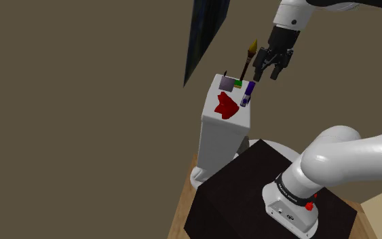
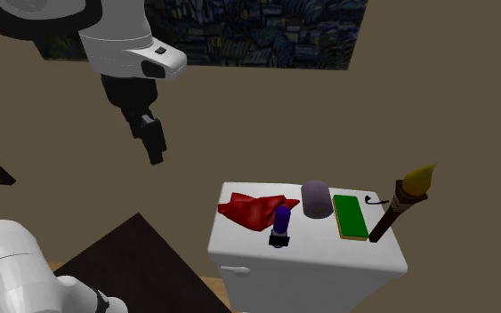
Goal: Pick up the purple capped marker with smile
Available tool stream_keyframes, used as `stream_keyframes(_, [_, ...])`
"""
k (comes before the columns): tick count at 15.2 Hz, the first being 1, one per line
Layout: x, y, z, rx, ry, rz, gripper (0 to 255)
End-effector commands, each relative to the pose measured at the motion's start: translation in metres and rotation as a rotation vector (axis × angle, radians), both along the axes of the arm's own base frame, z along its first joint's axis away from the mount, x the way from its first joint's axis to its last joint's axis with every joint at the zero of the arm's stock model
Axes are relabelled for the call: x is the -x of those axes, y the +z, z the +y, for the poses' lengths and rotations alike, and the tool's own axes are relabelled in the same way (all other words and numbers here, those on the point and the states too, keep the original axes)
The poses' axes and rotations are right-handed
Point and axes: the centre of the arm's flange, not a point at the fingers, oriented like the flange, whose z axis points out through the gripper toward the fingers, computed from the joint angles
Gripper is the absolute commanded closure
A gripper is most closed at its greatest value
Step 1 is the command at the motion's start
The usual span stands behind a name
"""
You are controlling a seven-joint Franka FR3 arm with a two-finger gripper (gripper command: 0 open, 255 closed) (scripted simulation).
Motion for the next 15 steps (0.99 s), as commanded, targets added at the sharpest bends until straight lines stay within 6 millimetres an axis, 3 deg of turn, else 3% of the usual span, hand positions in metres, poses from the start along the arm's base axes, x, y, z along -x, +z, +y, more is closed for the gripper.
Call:
stream_keyframes(1, [0.000, 0.000, 0.000, 0.000, 0.000, 0.000, 0])
stream_keyframes(15, [-0.075, -0.086, -0.136, 0.040, -0.001, -0.033, 0])
